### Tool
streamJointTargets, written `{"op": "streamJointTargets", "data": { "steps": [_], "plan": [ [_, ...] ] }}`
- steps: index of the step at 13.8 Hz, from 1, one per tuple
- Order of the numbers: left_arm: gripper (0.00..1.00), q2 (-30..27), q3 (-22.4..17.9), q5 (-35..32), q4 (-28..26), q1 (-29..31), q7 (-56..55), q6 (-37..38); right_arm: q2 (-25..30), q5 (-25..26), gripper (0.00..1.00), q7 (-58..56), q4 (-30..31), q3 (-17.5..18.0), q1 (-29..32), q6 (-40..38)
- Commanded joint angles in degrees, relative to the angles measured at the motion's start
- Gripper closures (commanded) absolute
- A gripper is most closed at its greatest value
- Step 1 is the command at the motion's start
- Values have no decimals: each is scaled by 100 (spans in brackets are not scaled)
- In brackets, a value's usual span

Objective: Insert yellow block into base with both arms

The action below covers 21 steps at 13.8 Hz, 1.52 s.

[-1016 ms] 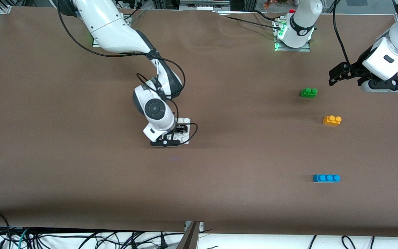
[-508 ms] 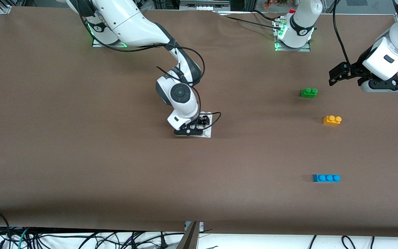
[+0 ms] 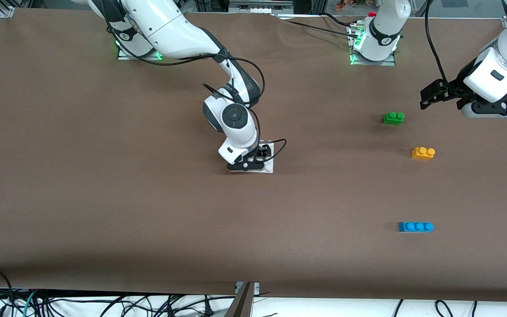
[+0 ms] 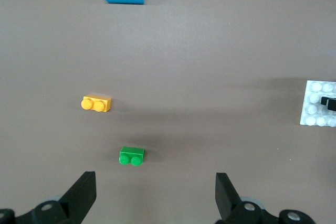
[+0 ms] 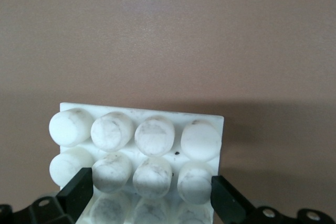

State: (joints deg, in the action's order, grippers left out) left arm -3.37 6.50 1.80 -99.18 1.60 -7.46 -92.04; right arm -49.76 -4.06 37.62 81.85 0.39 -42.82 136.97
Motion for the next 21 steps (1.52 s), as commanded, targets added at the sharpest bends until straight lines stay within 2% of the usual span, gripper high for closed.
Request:
{"op": "streamJointTargets", "data": {
  "steps": [1, 3, 7, 10, 16, 19, 21],
  "plan": [
    [0, 29, 18, -92, 101, 33, 43, 98, -394, -78, 0, -229, -274, 58, -60, 102],
    [0, 29, 18, -92, 101, 33, 43, 98, -359, -78, 0, -229, -388, 58, -60, -38],
    [0, 29, 18, -92, 101, 33, 43, 98, -315, -69, 0, -273, -1371, 5, -7, -1109],
    [0, 29, 18, -92, 101, 33, 43, 98, -140, -78, 0, -649, -1724, -39, 133, -1567],
    [0, 29, 18, -92, 101, 33, 43, 98, 826, -86, 0, -2319, -1725, -21, 1441, -2560],
    [0, 29, 18, -92, 101, 33, 43, 98, 1134, -113, 0, -2654, -1725, -21, 2144, -2850],
    [0, 29, 18, -92, 101, 33, 43, 98, 1319, -43, 0, -2725, -1699, -21, 2392, -2974]
  ]
}}
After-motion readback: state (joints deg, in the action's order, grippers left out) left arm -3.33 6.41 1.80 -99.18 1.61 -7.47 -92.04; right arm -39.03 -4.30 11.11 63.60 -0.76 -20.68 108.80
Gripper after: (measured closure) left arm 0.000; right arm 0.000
